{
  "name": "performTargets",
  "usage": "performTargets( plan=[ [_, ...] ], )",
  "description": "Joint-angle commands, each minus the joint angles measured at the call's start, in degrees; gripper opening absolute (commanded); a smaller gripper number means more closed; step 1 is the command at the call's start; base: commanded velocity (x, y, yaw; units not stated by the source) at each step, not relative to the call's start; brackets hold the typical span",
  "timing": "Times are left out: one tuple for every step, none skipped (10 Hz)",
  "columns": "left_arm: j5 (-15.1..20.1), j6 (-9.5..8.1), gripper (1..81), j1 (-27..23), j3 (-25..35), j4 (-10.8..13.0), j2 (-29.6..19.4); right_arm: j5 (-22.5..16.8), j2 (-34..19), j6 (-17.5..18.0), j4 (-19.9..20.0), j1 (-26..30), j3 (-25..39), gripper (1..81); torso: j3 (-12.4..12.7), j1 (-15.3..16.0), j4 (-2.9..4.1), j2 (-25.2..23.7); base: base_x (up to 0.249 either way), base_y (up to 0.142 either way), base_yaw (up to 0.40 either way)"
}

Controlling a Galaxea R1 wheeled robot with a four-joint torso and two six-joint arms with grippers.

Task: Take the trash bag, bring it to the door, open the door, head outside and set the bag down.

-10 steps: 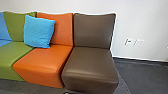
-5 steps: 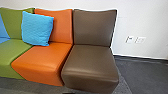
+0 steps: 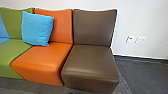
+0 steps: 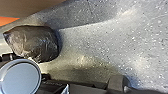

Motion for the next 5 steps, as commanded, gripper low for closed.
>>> performTargets(
  plan=[
    [4.3,0.2,1.0,-3.7,-0.1,-0.3,-0.7,-2.7,-3.2,0.1,1.2,3.9,1.3,81.1,0.0,0.0,0.0,0.0,0.0,0.0,0.0],
    [4.4,0.37,1.0,-3.6,0.0,-0.3,-0.7,-2.7,-3.2,0.1,1.2,3.9,1.3,81.1,0.0,-3.7,0.0,5.7,0.0,0.0,0.0],
    [4.4,0.81,1.0,-3.6,0.0,-0.3,-0.7,-2.7,-3.0,0.1,1.2,3.7,1.2,81.1,0.0,-3.7,0.0,5.8,0.0,0.0,0.0],
    [4.5,1.34,1.0,-3.6,0.0,-0.3,-0.7,-2.7,-2.8,0.1,1.2,3.5,0.9,81.1,0.0,-3.9,0.0,6.1,0.0,0.0,0.0],
    [4.5,2.48,1.0,-3.0,0.0,-0.2,-0.7,-2.7,-2.2,0.1,1.2,3.2,0.5,81.1,0.0,-4.7,0.0,7.5,0.0,0.0,0.0]
  ],
)
